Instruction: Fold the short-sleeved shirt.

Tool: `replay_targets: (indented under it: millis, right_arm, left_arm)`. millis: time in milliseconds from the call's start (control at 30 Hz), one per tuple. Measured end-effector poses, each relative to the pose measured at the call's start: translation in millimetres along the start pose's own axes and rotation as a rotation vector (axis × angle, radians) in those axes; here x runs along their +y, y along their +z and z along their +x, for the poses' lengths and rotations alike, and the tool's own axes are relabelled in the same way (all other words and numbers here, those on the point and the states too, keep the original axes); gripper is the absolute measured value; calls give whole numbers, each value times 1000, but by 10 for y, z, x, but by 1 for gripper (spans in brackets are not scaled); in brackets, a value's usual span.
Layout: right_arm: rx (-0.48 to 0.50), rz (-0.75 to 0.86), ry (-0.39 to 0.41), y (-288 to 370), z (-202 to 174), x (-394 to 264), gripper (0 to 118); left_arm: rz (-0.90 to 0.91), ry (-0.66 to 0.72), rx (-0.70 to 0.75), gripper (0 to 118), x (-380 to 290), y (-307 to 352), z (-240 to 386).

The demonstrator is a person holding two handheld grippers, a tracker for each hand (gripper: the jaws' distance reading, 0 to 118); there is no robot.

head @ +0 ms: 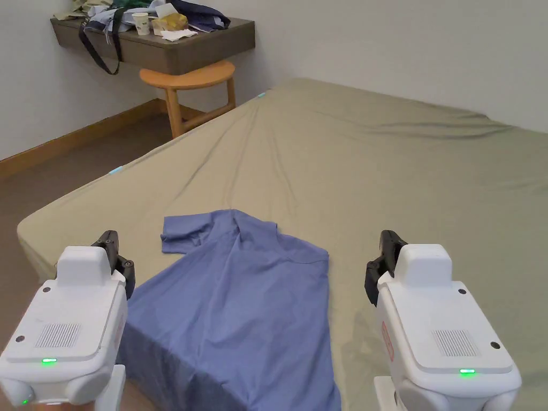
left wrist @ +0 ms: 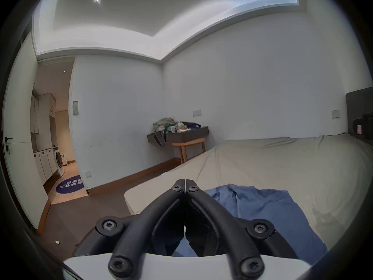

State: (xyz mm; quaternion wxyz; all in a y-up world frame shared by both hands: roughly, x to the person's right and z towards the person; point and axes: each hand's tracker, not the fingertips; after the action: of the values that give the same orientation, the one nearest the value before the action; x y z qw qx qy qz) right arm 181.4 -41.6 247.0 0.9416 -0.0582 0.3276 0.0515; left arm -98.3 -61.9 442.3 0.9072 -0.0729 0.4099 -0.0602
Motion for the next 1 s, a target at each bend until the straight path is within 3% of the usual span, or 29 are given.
replay_targets:
  millis: [200,300,367,400,433,467,500,667,700,867,967,1000]
  right_arm:
    - [-27,-11,19,44,167,-35,1]
    - [-65,-27,32,79,308,-87,1]
    - [-89,-42,30,96,414,-117,1]
    - [-101,-49,26,107,475,-136,1]
    - [-115,-55,25,122,528,-157,1]
    - [-133,-60,25,134,586,-179,1]
    - [-151,-68,26,147,644,-202,1]
    - [-221,-108,21,213,909,-316,1]
    - [-234,-138,-17,226,960,-345,1]
    - [-266,-186,-67,311,1166,-455,1]
    - [-314,-182,-74,361,1287,-503,1]
    - [-322,-186,-78,378,1320,-521,1]
  left_arm:
    - [-251,63,-166,0,67,-404,222]
    - [-350,102,-258,20,48,-590,420]
    - [-444,87,-303,45,17,-753,582]
    - [-479,87,-313,66,-17,-833,674]
    - [-524,83,-324,95,-56,-924,764]
    - [-584,70,-343,111,-106,-1023,867]
    - [-622,67,-352,118,-173,-1110,960]
    - [-752,7,-346,113,-554,-1514,1369]
    - [-792,-14,-343,110,-646,-1600,1453]
    - [-945,-19,-325,74,-1101,-1906,1661]
    - [-899,42,-317,70,-1084,-1831,1629]
    - [-904,52,-368,57,-1056,-1818,1631]
